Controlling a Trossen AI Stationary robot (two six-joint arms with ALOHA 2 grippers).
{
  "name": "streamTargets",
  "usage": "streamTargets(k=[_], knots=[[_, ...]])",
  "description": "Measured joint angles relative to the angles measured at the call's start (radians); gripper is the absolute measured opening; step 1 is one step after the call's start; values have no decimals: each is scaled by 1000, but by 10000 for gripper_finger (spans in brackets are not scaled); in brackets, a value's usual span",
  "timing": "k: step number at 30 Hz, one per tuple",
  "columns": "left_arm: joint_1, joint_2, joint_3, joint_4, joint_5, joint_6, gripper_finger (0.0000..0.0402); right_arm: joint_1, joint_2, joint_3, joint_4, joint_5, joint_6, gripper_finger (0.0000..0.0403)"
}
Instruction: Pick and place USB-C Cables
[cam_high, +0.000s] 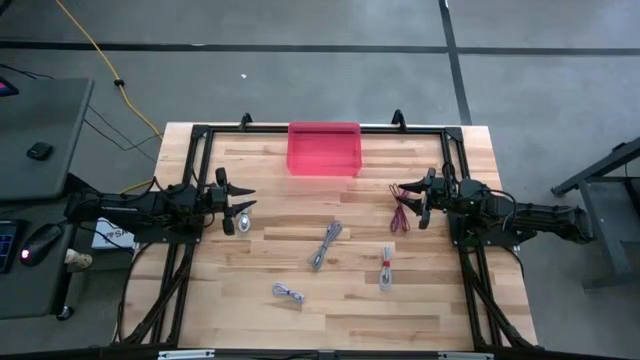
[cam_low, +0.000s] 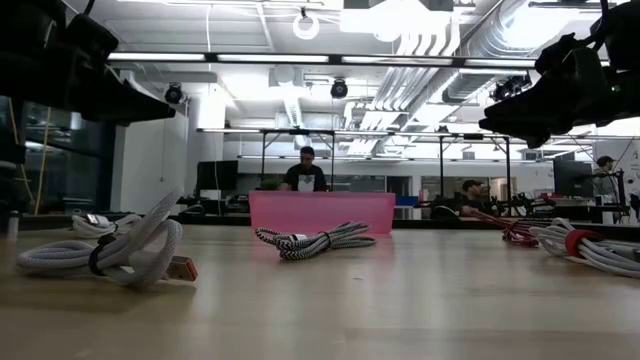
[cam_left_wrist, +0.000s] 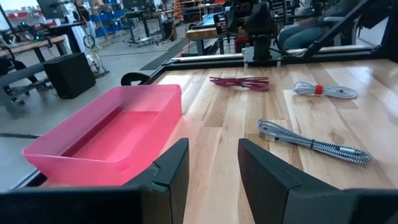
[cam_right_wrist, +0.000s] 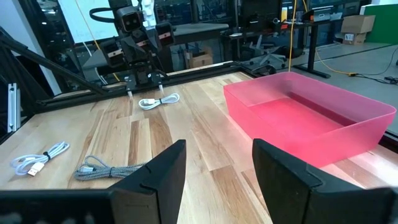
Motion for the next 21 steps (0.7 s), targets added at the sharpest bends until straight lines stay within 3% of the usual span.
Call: streamTargets(k=[10, 16, 21], knots=[[0, 0, 0, 8, 0, 30, 117, 0, 0, 0, 6, 20, 0, 176], [0, 0, 0, 7, 0, -26, 117, 0, 0, 0, -6, -18, 64, 176], [0, 0, 0, 6, 0, -28, 117, 0, 0, 2, 78, -27, 57, 176]])
